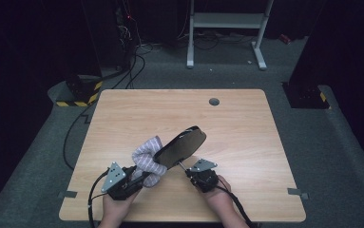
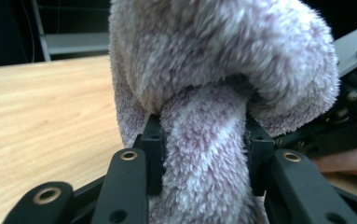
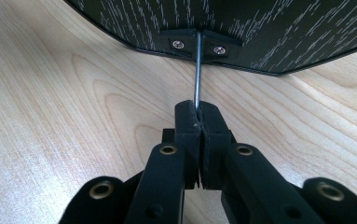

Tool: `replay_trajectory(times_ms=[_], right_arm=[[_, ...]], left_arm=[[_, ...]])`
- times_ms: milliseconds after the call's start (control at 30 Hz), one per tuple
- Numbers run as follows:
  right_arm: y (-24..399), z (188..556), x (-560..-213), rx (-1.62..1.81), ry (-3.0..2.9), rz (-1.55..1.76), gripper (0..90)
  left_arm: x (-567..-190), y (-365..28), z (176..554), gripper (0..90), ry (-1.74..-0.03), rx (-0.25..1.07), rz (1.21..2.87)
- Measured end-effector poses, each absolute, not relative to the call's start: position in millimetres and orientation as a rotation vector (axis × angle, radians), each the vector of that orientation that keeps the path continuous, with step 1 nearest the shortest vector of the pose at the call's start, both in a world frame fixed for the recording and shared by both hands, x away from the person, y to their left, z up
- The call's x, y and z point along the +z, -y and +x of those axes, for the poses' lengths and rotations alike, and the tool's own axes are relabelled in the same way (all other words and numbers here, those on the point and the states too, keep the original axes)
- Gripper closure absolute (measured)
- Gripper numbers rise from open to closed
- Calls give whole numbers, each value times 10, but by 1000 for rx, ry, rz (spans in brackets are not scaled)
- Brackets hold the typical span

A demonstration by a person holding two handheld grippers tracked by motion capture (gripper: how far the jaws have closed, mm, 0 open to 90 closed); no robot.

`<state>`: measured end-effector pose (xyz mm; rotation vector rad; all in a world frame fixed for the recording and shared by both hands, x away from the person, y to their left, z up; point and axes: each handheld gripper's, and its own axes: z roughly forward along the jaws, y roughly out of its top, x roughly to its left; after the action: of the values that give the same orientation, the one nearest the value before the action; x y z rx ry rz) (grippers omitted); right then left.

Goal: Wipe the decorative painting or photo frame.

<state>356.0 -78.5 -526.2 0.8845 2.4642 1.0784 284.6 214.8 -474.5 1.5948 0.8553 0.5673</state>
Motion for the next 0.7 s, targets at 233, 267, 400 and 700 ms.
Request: replay_trajectory(times_ms=[233,267,400,700], right_arm=[[784,3559,-5262,1076,-2463,887,887],[785,3562,-5263,1077,-2462,883,887],[785,3561,-5262,1074,-2463,883,887],[785,3560,-5261,1076,-2463,888,885]], left_arm=[[-4418,-2142,2619,619,-743,624,1480],[-4392,-2114,2600,617,-732,634,1488],[-4417,-2006,2603,598,-745,664,1532],[-4654,-1928,2677,598,-802,678,1611]])
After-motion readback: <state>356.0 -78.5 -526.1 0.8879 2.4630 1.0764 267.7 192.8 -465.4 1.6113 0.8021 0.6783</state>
